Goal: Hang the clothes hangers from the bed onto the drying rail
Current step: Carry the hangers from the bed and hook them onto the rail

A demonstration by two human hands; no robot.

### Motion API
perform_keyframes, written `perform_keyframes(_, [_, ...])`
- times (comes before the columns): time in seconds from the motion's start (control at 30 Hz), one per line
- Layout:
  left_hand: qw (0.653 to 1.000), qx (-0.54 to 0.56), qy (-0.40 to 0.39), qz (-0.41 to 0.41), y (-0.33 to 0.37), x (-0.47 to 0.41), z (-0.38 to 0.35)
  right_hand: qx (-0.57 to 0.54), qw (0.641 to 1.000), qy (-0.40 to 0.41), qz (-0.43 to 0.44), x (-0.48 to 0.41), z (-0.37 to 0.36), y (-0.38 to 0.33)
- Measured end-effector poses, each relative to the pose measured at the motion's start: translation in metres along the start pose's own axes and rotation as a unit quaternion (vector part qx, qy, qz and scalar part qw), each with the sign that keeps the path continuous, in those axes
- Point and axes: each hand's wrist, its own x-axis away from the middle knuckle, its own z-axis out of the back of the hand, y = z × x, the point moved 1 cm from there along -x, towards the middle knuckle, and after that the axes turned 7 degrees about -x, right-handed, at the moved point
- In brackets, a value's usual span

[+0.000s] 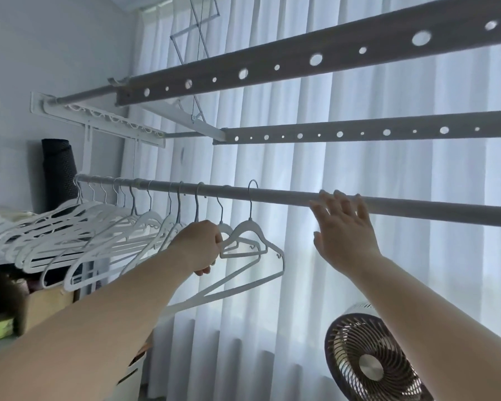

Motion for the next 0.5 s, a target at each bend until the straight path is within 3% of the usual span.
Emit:
perform_keyframes(0.33, [0.999,-0.039,0.007,0.024,0.000,0.008,-0.017,-0.034,0.998,0.036,0.037,-0.003,-0.013,0.008])
perform_keyframes(0.5, [0.989,-0.131,0.071,0.014,-0.005,0.021,-0.017,-0.108,0.973,0.186,0.083,-0.004,-0.041,-0.001])
